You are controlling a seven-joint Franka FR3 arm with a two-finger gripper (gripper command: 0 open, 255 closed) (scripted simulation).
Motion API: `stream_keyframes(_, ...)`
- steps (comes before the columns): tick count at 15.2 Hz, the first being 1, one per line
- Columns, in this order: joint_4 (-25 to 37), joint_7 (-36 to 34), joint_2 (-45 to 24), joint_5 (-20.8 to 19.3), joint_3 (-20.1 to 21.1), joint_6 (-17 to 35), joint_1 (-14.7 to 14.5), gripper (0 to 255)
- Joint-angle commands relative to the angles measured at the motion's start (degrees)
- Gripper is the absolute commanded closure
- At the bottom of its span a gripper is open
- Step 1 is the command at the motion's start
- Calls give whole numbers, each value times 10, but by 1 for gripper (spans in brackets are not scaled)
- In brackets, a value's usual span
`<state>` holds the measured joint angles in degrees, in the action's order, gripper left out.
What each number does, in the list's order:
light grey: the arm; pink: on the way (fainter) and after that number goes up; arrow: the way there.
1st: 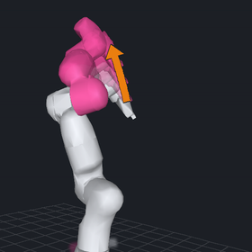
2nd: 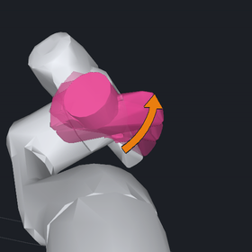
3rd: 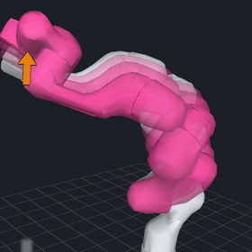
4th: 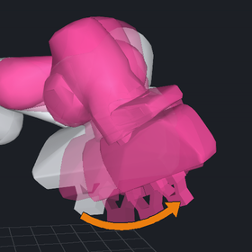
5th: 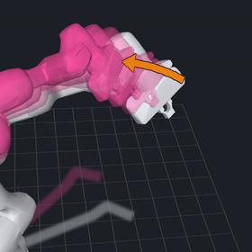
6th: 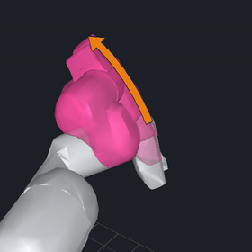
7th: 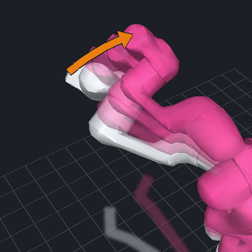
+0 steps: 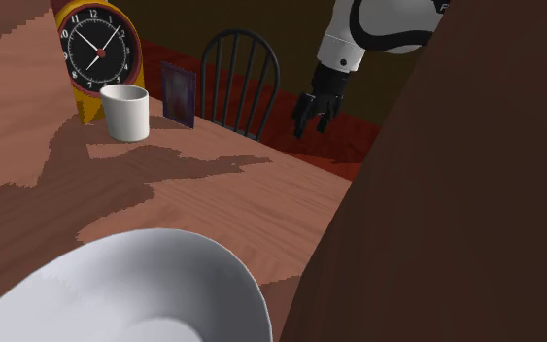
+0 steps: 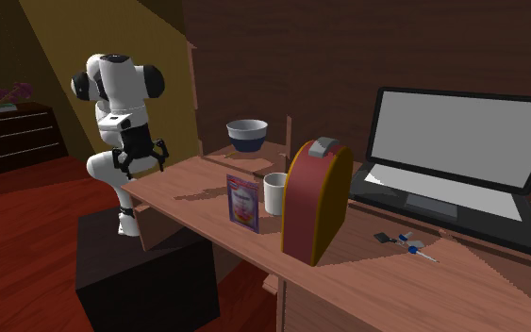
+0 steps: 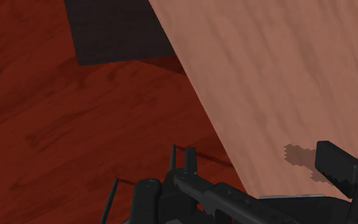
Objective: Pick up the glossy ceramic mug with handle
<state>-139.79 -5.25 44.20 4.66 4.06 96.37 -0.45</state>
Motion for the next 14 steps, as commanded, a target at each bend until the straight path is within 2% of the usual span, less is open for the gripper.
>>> stream_keyframes(1,0,0,0,0,0,0,0,0)
stream_keyframes(8,112,-67,-142,27,58,28,-13,0)
stream_keyframes(14,233,-127,-269,25,101,33,-19,0)
